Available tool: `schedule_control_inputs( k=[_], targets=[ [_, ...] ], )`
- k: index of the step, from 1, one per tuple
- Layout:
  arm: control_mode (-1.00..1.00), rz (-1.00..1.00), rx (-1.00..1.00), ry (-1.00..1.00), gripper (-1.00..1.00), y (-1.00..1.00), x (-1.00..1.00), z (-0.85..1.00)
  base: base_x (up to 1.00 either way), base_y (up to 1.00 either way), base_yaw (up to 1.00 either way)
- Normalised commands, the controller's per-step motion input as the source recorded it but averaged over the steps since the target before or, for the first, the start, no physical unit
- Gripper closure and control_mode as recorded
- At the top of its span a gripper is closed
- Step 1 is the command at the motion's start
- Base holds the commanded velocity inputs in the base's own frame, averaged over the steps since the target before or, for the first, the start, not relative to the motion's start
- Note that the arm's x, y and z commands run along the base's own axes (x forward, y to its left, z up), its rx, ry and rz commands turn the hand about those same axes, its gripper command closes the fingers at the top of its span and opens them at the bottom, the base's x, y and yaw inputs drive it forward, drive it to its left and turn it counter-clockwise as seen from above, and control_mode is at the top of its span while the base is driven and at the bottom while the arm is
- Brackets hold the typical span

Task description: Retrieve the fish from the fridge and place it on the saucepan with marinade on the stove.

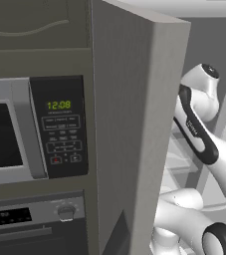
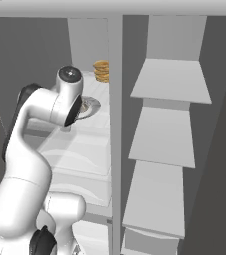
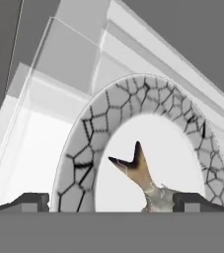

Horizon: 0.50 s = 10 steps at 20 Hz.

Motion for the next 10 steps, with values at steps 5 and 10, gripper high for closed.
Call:
schedule_control_inputs(
  k=[5,10],
  targets=[
    [-1.0,0.07,-0.18,0.05,-1.0,0.0,0.05,0.0,0.0,0.0,0.0],
    [-1.0,0.03,0.0,0.01,-1.0,0.0,0.17,0.0,0.0,0.0,0.0]
  ],
)
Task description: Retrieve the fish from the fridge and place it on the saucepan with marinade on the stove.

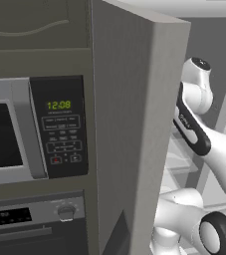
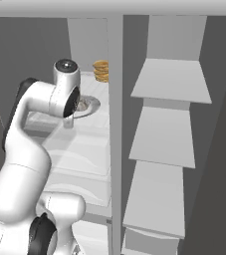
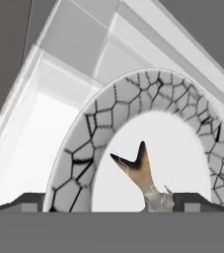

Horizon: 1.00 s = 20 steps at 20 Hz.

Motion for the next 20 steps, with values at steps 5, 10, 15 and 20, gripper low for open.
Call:
schedule_control_inputs(
  k=[5,10,15,20],
  targets=[
    [-1.0,0.09,0.0,0.0,-1.0,0.0,0.24,0.0,0.0,0.0,0.0],
    [-1.0,0.1,-0.11,0.05,-1.0,0.0,-0.16,-0.01,0.0,0.0,0.0],
    [-1.0,0.08,-0.12,0.08,-1.0,0.0,-0.37,0.08,0.0,0.0,0.0],
    [-1.0,0.06,-0.1,0.01,-1.0,0.0,-0.06,0.41,0.0,0.0,0.0]
  ],
)
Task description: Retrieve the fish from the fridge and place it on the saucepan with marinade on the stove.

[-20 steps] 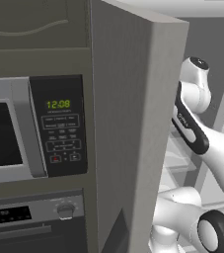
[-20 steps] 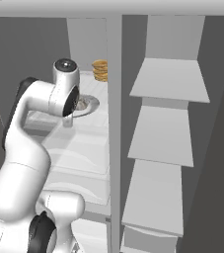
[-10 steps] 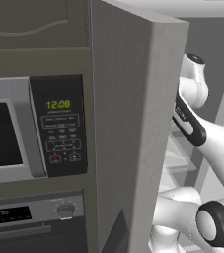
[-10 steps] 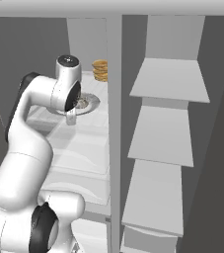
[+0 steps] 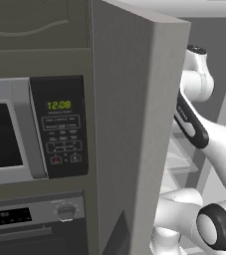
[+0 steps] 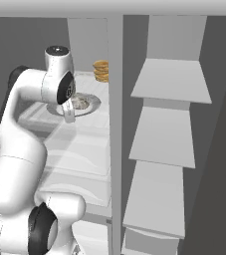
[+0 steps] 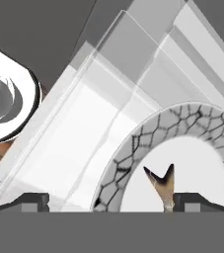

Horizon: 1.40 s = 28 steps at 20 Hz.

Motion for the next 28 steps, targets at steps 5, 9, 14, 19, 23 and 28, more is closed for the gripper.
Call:
schedule_control_inputs(
  k=[5,9,14,19,23,28],
  targets=[
    [-1.0,0.07,-0.03,0.01,-1.0,0.0,0.2,0.3,0.0,0.0,0.0],
    [-1.0,0.11,-0.02,0.02,-1.0,0.0,0.49,-0.13,0.0,0.0,0.0],
    [-1.0,0.12,-0.05,0.0,-1.0,0.0,0.45,-0.19,0.0,0.0,0.0],
    [-1.0,0.11,-0.1,0.0,-1.0,0.02,0.37,-0.1,0.0,0.0,0.0],
    [-1.0,0.08,-0.11,0.0,-1.0,0.0,0.06,-0.09,0.0,0.0,0.0],
    [-1.0,0.02,-0.06,0.01,-1.0,0.0,0.0,-0.1,0.0,0.0,0.0]
  ],
)
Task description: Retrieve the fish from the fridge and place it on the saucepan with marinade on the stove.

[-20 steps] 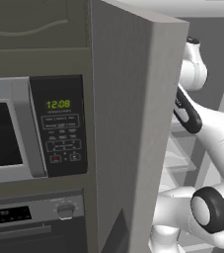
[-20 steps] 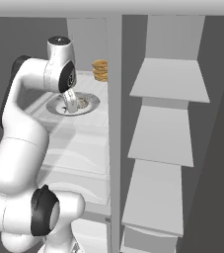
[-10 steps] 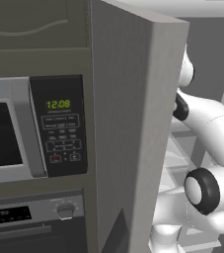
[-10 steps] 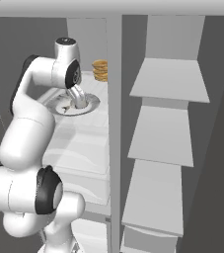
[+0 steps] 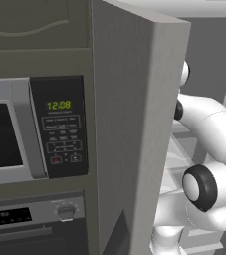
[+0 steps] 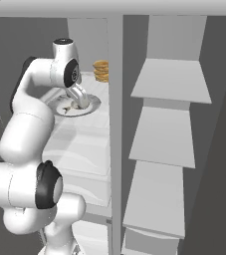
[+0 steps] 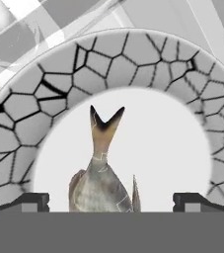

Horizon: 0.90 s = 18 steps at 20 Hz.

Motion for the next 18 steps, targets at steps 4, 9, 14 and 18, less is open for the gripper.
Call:
schedule_control_inputs(
  k=[4,9,14,18],
  targets=[
    [-1.0,0.01,-0.03,0.0,-1.0,0.0,0.12,-0.04,0.0,0.0,0.0],
    [-1.0,0.05,-0.02,0.0,-1.0,0.0,0.23,-0.09,0.0,0.0,0.0],
    [-1.0,0.05,-0.03,0.03,-1.0,0.0,0.01,-0.08,0.0,0.0,0.0],
    [-1.0,0.05,-0.03,0.04,-1.0,0.0,0.0,-0.07,0.0,0.0,0.0]
  ],
)
